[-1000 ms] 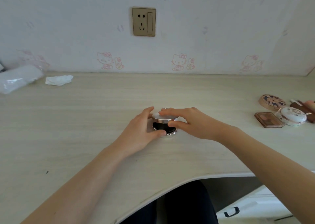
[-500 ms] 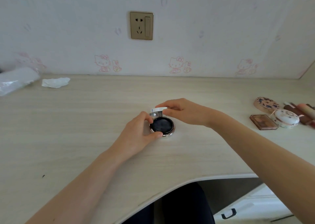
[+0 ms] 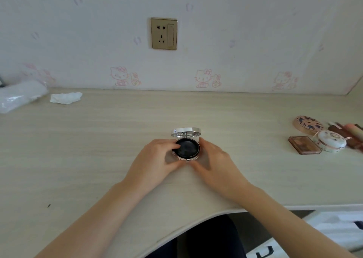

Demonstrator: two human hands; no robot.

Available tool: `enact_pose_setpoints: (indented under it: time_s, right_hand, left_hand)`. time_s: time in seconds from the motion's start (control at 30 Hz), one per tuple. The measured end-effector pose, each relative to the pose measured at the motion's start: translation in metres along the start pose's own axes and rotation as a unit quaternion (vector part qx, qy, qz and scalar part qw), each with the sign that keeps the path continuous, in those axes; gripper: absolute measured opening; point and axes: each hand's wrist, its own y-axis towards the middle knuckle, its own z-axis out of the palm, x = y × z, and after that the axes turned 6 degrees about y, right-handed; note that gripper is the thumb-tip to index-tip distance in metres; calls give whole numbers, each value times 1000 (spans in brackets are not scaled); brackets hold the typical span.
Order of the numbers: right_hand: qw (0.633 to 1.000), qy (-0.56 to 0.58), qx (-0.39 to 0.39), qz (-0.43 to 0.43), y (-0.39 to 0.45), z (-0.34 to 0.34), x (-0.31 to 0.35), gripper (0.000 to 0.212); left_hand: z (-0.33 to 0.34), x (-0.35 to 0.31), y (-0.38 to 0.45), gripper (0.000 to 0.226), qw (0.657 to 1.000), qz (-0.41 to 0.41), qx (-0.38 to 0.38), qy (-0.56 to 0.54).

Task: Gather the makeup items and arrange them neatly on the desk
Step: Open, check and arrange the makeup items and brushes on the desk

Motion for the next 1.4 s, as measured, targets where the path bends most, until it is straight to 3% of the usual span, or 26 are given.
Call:
enact_pose_setpoints:
  time_s: [0.2,0.7,0.9,1.17,1.4]
  right_hand:
    - [1000,-16,-2,-17,19,5,-10,31]
    - [999,-33,22,-2,127,38,-22,26]
    - [998,-42,39,-12,160,47,-26,30]
    - [998,-48,42,-1,186,51,-28,34]
    - [997,-60,43,5,189,51,-27,45]
  left_hand:
    - [2,9,8,36,1000,8,-5,4]
    - [4,74,77,33,1000,-9,-17,19]
    - [5,99,106,36,997,-32,7,75]
    - [5,117,133,32,995,-66,25,65]
    - [3,119,138,29,997,-49,9,57]
